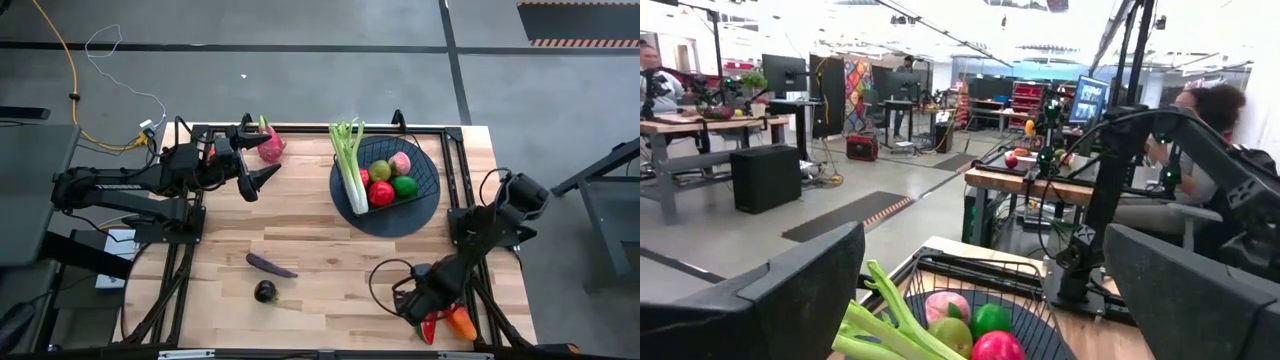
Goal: Build produce basket
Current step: Put the watermelon into the wire basket
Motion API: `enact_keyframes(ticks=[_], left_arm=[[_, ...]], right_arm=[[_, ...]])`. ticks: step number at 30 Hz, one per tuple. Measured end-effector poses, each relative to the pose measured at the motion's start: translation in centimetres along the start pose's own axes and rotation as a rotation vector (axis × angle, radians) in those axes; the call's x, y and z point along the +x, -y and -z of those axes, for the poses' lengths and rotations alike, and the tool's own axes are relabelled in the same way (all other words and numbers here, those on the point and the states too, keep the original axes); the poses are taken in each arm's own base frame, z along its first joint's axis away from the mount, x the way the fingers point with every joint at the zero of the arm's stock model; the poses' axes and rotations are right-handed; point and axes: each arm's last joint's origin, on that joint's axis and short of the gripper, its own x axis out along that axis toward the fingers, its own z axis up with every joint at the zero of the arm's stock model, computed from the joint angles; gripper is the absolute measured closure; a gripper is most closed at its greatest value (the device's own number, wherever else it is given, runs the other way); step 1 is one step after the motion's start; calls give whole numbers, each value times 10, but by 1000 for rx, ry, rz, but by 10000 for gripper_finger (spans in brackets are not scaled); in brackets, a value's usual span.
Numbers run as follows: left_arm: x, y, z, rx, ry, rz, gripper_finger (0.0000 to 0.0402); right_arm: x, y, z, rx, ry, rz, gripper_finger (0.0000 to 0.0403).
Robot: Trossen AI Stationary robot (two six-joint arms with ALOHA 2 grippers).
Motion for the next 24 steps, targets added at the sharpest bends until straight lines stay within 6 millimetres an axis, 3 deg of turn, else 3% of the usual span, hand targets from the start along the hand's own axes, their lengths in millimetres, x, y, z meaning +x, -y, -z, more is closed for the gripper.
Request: enact_keyframes(ticks=[14, 24], left_arm=[[0, 0, 0, 0, 0, 0, 2], [0, 0, 0, 0, 0, 0, 2]], right_arm=[[30, -9, -8, 87, 59, 91, 222], [37, -10, -10, 98, 76, 123, 222]])
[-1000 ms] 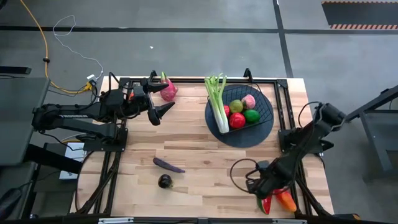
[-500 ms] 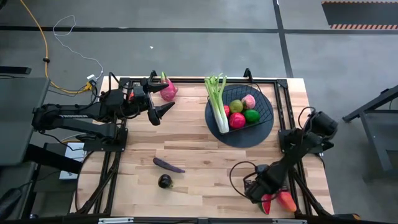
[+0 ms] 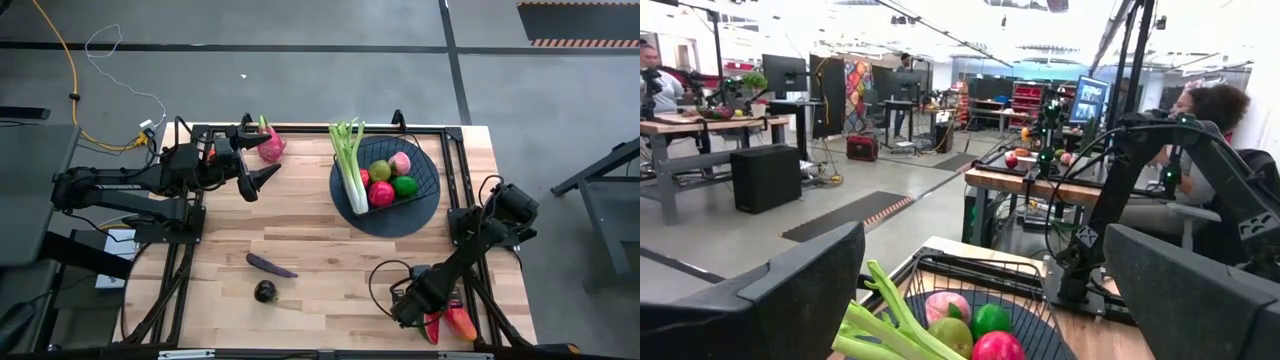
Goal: Build produce basket
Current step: Put the watermelon into the wire basket
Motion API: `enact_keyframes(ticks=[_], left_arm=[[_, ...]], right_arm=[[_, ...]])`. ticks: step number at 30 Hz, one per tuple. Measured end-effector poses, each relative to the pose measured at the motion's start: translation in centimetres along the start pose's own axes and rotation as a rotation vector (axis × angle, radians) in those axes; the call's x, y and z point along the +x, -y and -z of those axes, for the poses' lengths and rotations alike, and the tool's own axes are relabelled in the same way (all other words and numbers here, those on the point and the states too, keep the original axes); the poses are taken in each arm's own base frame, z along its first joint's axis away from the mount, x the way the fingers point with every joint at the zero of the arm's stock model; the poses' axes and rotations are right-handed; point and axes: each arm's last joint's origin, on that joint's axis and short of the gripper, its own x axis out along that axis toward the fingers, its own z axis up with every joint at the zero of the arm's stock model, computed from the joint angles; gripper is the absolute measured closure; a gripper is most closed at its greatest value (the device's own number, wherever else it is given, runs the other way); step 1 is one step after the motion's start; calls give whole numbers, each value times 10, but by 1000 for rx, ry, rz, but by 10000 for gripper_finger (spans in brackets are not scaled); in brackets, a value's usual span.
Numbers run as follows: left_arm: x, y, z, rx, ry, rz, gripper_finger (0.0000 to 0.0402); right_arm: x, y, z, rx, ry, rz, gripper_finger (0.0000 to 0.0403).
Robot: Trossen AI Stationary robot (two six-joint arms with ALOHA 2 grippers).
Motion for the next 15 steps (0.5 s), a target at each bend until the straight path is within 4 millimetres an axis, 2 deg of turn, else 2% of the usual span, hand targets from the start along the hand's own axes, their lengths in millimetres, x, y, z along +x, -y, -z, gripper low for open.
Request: enact_keyframes(ticks=[3, 10, 15], left_arm=[[0, 0, 0, 0, 0, 0, 2], [0, 0, 0, 0, 0, 0, 2], [0, 0, 0, 0, 0, 0, 2]], right_arm=[[0, 0, -1, 1, 3, 3, 234], [-2, 0, 0, -16, 6, -4, 294], [-19, 0, 3, -111, 40, -116, 318]])
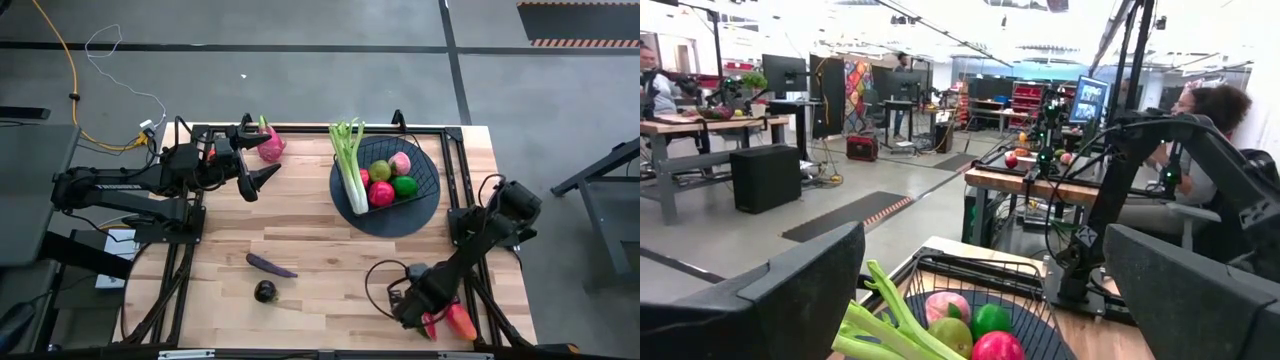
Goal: Build produce basket
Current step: Put the watermelon into the wire basket
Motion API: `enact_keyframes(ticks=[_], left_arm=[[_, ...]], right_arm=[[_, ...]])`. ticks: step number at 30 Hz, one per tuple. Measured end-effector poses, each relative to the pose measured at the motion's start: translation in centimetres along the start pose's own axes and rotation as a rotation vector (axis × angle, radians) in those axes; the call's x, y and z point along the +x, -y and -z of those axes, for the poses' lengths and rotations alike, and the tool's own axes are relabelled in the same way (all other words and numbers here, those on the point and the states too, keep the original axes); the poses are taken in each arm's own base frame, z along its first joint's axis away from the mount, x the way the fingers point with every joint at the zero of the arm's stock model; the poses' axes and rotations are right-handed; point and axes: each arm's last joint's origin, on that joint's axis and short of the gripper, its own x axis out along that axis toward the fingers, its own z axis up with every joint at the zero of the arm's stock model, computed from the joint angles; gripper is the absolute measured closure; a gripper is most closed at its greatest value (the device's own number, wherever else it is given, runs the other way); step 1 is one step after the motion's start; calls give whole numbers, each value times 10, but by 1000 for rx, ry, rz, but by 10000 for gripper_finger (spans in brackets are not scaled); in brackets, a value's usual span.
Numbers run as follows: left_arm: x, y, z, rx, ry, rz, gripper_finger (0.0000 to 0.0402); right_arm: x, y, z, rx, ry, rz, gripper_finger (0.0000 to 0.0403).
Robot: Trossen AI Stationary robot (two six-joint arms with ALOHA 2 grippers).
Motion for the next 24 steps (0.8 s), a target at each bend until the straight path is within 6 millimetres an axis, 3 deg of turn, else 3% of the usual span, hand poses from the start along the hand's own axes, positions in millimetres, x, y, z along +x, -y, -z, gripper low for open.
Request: enact_keyframes(ticks=[5, 9, 13, 19, 24], left_arm=[[0, 0, 0, 0, 0, 0, 2], [0, 0, 0, 0, 0, 0, 2], [0, 0, 0, -15, 0, 3, 2], [0, 2, 0, -153, -5, 60, 2], [-1, 7, -1, -312, -33, 219, 2]], right_arm=[[-36, -5, -3, -202, 109, -274, 324], [-77, -11, -10, -428, 282, -618, 324], [-121, -15, -29, -630, 487, -838, 324], [-178, -12, -71, -821, 791, -986, 325], [-200, -4, -99, -955, 867, -1009, 325]])
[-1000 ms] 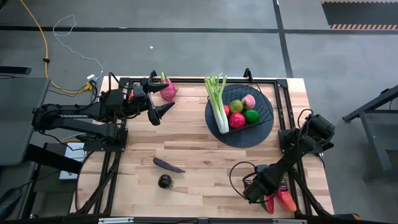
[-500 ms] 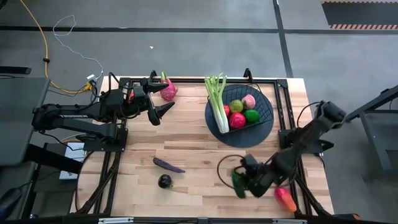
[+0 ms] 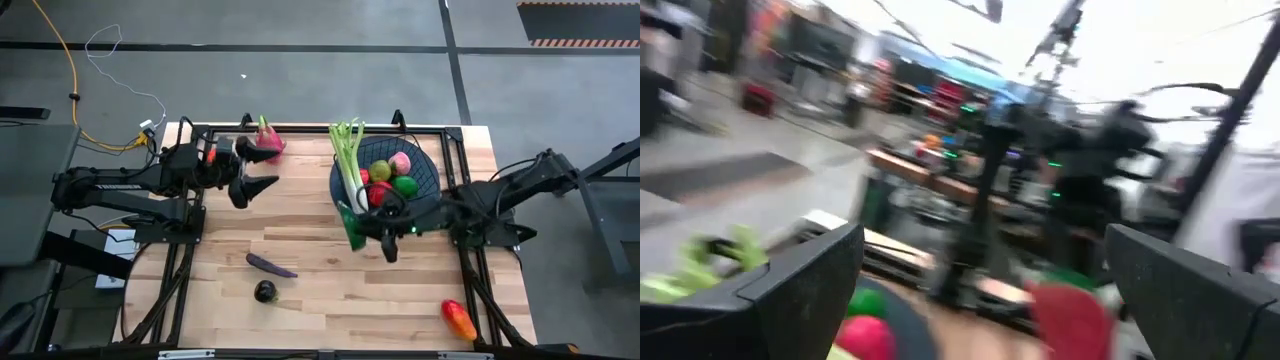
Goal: Build produce basket
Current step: Put the watermelon into the wire basket
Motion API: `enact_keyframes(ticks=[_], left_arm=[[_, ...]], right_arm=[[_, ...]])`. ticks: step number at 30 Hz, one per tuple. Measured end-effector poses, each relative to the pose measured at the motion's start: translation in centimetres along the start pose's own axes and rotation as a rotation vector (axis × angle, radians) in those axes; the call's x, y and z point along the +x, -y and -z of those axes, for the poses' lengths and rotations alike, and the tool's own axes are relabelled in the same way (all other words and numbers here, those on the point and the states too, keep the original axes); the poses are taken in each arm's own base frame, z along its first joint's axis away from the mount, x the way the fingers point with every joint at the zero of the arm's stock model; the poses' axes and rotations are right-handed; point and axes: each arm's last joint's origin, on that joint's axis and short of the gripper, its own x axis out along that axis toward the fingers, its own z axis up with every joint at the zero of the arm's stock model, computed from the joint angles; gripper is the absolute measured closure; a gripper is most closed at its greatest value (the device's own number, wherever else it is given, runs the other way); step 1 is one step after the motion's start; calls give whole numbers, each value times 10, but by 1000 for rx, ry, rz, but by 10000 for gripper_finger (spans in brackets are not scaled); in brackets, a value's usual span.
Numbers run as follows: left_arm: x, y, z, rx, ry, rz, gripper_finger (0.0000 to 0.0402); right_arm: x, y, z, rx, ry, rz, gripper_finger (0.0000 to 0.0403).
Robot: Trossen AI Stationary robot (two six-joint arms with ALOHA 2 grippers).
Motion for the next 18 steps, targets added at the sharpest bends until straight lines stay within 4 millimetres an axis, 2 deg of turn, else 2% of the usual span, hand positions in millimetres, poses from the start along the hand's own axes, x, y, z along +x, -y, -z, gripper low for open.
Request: enact_keyframes(ticks=[6, 11, 14, 18], left_arm=[[0, 2, 1, -136, -33, 73, 2], [0, 2, 1, -170, -34, 71, 2], [0, 2, 1, -173, -33, 68, 2], [0, 2, 1, -172, -30, 61, 2]], right_arm=[[2, 18, -9, -104, -85, -103, 325], [16, 50, 15, -72, -120, -238, 325], [19, 73, 25, -37, -37, -354, 325], [18, 95, 25, -80, 171, -467, 325]])
